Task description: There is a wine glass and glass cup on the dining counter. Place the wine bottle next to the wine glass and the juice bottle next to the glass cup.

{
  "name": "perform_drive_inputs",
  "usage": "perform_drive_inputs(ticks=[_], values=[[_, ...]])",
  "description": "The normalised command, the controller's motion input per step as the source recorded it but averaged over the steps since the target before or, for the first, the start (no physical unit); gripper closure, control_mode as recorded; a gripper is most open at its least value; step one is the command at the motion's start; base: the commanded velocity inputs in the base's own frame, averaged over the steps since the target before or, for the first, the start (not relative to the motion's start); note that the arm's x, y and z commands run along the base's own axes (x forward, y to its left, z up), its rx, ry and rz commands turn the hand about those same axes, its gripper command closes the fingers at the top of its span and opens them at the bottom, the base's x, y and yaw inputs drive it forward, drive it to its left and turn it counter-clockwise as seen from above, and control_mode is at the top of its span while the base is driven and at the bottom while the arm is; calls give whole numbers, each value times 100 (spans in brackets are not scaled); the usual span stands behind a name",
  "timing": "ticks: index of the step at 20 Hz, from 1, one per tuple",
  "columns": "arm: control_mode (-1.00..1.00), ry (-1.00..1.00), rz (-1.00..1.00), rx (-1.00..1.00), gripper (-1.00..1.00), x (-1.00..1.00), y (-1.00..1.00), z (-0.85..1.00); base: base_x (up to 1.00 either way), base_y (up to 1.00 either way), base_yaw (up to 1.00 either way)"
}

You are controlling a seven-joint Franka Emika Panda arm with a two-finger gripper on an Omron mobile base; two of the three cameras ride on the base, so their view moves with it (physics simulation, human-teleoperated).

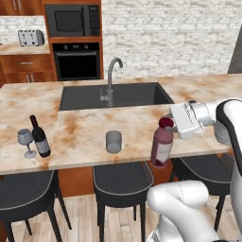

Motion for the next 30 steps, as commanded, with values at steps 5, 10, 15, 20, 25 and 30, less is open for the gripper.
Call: perform_drive_inputs(ticks=[5,10,15,20,25,30], values=[[-100,0,16,3,100,50,-22,0,0,0,0],[-100,0,24,0,100,48,-11,-2,0,0,0],[-100,-3,15,0,100,45,4,-14,0,0,0],[-100,0,5,0,100,45,8,-16,0,0,0],[-100,0,0,-1,100,41,12,-12,0,0,0],[-100,0,0,-5,100,36,12,-19,0,0,0]])
